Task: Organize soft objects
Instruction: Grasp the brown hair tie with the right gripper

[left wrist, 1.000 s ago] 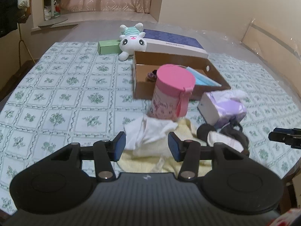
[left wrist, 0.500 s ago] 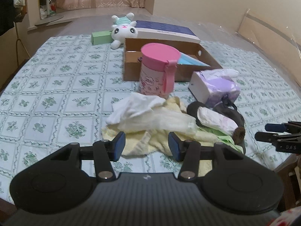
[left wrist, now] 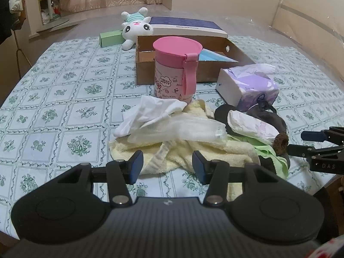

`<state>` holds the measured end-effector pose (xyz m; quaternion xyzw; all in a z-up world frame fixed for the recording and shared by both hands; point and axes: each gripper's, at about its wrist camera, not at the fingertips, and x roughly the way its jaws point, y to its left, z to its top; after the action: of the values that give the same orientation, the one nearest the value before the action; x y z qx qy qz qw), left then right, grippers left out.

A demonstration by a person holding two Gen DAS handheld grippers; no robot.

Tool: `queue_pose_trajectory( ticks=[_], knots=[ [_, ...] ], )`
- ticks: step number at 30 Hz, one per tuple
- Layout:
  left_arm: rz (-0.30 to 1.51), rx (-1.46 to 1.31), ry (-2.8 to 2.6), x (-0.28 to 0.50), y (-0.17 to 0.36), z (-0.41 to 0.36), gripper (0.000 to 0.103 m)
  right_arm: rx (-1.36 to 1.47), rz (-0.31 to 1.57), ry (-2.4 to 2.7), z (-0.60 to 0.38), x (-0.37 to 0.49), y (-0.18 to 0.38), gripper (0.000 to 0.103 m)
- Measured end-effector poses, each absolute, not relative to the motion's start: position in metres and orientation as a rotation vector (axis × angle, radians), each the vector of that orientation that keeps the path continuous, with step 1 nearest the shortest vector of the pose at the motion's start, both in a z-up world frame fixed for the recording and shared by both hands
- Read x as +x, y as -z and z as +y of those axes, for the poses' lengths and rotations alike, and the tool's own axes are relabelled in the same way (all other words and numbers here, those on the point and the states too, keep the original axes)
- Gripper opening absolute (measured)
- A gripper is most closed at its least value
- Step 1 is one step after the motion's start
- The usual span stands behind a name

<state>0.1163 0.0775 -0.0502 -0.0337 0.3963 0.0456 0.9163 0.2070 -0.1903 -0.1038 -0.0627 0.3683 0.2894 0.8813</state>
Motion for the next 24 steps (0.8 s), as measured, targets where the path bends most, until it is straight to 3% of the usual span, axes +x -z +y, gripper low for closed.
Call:
queue_pose_trajectory(
  ticks=[17,24],
  knots=[
    [0.824,-0.035,-0.058,0.137,0.068,0.07,0.047,-0.113,0.798,-0.59,-0.172,0.228,0.129,0.059],
    [0.813,-0.002,-0.051,0.14,0.071,0.068,0.047,-0.117,0.788,-0.608,-0.18,0.225,0.124,0.027]
  ],
)
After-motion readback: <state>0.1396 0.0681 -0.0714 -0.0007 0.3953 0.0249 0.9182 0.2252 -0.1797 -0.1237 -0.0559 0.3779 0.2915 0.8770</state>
